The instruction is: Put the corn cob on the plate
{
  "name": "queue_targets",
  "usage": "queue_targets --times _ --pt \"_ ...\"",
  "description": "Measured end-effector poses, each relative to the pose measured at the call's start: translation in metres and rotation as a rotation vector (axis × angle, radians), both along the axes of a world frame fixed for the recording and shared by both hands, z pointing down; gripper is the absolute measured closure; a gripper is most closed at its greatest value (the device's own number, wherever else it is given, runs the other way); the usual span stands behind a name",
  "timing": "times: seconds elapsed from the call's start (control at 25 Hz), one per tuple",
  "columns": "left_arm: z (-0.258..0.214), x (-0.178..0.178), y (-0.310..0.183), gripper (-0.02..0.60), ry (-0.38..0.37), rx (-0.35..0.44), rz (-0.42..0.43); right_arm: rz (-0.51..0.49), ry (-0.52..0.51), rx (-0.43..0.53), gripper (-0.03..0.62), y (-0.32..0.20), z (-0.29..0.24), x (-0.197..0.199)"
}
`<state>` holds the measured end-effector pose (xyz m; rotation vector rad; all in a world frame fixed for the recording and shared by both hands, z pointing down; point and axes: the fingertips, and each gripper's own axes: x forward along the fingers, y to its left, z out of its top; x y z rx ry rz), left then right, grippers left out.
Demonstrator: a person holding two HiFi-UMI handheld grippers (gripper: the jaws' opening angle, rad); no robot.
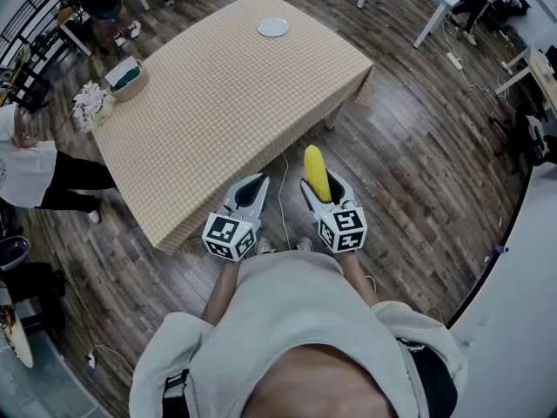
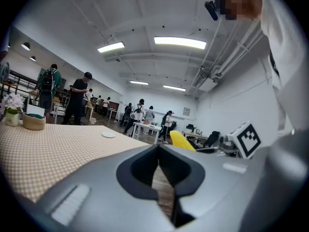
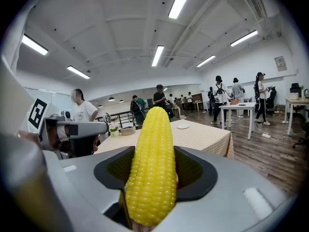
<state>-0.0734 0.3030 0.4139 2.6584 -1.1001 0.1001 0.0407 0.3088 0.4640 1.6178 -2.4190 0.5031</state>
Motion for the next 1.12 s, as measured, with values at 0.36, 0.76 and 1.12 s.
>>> queue_targets --times 0.36,0.76,1.12 --pt "-0.003 0.008 0.009 0.574 0.000 0.018 -0.020 -0.031 -0.004 0.032 0.338 0.003 -0.006 0.004" --pt "-0.005 0.030 0.027 0.574 -0.010 0.031 -0.048 -0.071 -0.018 0.060 0.338 0.013 -0.013 0.023" --pt "-0.001 0.054 0.037 0.574 -0.016 0.033 -0.091 -0.108 -0.023 0.059 0.338 0.020 -0.007 0.050"
